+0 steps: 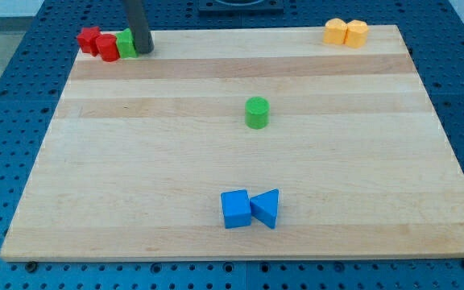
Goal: Move the stars and the red circle to the top left corner
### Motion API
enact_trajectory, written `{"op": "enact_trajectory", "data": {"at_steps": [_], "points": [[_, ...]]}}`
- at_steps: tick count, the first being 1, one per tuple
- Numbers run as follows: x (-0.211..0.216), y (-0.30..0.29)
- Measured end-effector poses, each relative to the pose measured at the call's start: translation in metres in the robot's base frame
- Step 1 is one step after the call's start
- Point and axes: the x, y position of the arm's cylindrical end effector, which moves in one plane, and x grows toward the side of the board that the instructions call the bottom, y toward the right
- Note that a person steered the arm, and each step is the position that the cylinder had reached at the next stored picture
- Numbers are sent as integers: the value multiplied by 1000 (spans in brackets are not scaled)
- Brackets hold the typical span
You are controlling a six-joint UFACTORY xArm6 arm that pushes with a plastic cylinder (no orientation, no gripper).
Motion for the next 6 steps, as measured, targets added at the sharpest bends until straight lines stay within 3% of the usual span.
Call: {"op": "enact_trajectory", "data": {"at_steps": [2,3,4,6], "points": [[0,28],[-31,26],[-50,2],[-44,-74]]}}
